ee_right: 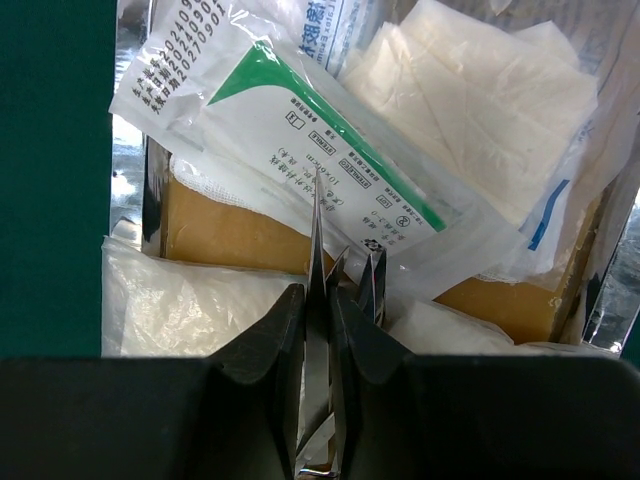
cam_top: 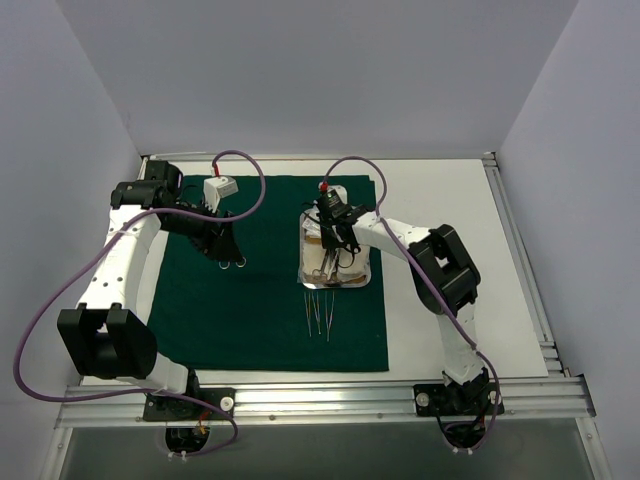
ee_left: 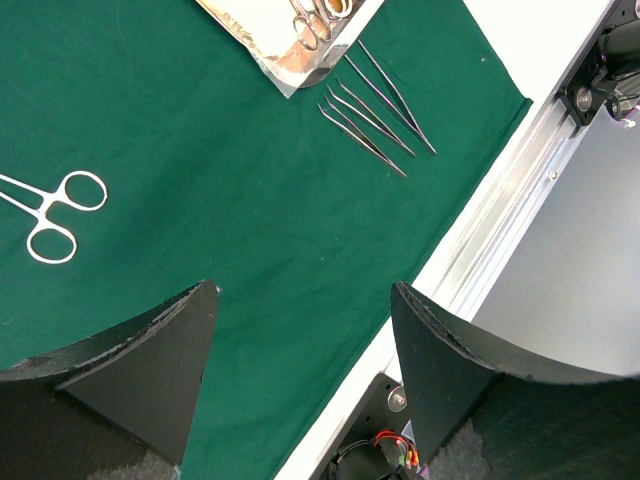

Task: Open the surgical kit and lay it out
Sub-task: Pick up the medical item from the container.

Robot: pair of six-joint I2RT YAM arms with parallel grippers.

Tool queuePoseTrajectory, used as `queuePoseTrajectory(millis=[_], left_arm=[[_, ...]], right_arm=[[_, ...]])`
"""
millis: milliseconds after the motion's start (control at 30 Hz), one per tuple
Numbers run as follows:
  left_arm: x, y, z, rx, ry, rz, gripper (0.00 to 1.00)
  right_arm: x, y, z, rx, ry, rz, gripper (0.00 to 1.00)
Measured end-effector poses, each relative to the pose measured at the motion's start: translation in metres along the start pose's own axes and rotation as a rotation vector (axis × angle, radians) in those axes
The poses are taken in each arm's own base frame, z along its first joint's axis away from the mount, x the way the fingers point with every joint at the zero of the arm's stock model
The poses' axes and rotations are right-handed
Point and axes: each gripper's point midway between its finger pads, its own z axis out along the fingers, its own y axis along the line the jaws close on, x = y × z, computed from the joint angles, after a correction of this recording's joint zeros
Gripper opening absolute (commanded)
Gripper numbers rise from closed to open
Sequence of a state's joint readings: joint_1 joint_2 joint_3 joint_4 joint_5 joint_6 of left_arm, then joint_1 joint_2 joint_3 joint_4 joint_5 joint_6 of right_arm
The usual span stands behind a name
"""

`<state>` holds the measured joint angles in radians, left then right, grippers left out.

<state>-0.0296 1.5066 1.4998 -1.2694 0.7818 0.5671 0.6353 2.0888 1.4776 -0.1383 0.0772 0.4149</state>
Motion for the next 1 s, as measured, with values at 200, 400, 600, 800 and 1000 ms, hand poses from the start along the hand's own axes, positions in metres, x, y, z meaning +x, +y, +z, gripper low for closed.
queuePoseTrajectory(millis=[200, 400, 600, 800, 1000], left_arm=[[0.000, 0.000, 0.000, 0.000, 0.000, 0.000, 0.79], [0.000, 0.000, 0.000, 0.000, 0.000, 0.000, 0.79], [0.000, 0.000, 0.000, 0.000, 0.000, 0.000, 0.79], [0.000, 0.000, 0.000, 0.000, 0.000, 0.000, 0.79], [-0.001, -0.001, 0.000, 0.007, -0.004, 0.005, 0.80]], right_arm=[[-0.004, 0.002, -0.002, -0.011, -0.012, -0.004, 0.07], [-0.020, 0.008, -0.012, -0.037, -0.062, -0.006, 0.07], [-0.030, 0.012, -0.018, -0.055, -0.099, -0.006, 0.07], [-0.053, 0.020, -0.027, -0.092, -0.183, -0.010, 0.05], [-0.090, 0.041, -0.066, -0.214, -0.352, 0.009, 0.02]])
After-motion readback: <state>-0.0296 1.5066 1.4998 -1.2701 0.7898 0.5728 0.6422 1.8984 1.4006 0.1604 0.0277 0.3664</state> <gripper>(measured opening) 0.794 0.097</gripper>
